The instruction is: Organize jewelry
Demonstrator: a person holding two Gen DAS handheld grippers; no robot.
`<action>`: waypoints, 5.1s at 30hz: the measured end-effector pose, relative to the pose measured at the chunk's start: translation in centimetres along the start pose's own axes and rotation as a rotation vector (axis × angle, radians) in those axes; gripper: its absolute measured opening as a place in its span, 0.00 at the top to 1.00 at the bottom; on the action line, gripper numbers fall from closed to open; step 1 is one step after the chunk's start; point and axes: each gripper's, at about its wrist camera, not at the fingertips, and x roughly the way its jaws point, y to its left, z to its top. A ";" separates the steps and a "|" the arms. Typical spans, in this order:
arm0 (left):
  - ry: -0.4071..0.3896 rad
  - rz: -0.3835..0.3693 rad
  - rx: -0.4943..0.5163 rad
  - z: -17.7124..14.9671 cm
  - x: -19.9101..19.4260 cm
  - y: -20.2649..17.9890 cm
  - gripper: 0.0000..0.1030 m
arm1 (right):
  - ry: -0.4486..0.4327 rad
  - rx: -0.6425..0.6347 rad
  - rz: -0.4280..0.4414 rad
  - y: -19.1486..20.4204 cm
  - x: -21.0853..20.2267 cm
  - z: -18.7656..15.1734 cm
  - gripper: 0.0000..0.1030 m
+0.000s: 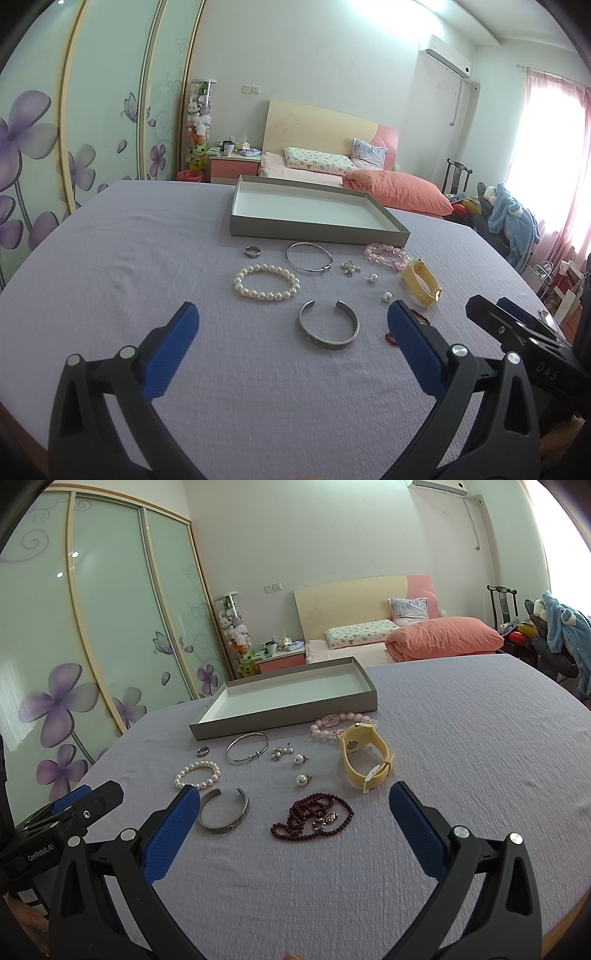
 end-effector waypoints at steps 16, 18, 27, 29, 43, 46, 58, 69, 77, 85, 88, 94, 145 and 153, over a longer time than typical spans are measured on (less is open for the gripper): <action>0.033 0.043 -0.010 0.0 1.1 0.4 0.02 | 0.077 -0.011 -0.021 -1.0 1.6 -0.3 0.01; 0.048 0.050 -0.020 -0.1 1.5 0.7 0.02 | 0.133 -0.006 -0.023 -1.4 2.8 -0.4 0.01; 0.135 0.079 -0.011 0.0 3.7 1.1 0.02 | 0.304 -0.063 -0.103 -1.4 7.0 -0.8 0.07; 0.154 0.074 -0.005 0.1 4.0 1.0 0.02 | 0.332 -0.077 -0.114 -1.2 7.7 -1.0 0.10; 0.200 0.062 0.044 0.0 5.1 -0.3 0.02 | 0.374 -0.151 -0.138 -0.7 9.7 -1.2 0.53; 0.216 0.060 0.051 -0.2 5.6 -0.8 0.02 | 0.367 -0.138 -0.130 -1.0 9.6 -1.0 0.81; 0.292 0.052 0.085 -0.7 8.4 -3.7 0.02 | 0.296 -0.033 -0.002 -3.5 6.5 -0.2 0.93; 0.367 0.112 0.102 -1.4 12.0 -5.8 0.15 | 0.219 -0.018 0.044 -4.1 4.2 2.1 0.92; 0.375 0.135 0.085 -1.3 13.5 -5.9 0.35 | 0.222 -0.003 0.062 -4.3 4.5 1.9 0.92; 0.355 0.090 0.065 -0.8 12.4 -5.3 0.36 | 0.178 -0.018 0.087 -3.7 3.7 3.7 0.92; 0.335 0.082 0.068 -0.1 11.3 -5.0 0.36 | 0.156 -0.021 0.105 -3.3 3.3 4.9 0.92; 0.274 0.072 0.063 3.0 9.0 -3.9 0.36 | 0.096 -0.055 0.144 -1.7 2.6 8.1 0.92; 0.264 0.176 0.074 19.3 30.4 2.0 0.36 | 0.177 -0.073 -0.006 -2.5 27.2 22.0 0.94; 0.296 0.188 0.082 18.6 32.7 2.0 0.36 | 0.185 -0.069 0.011 -3.4 26.7 20.7 0.44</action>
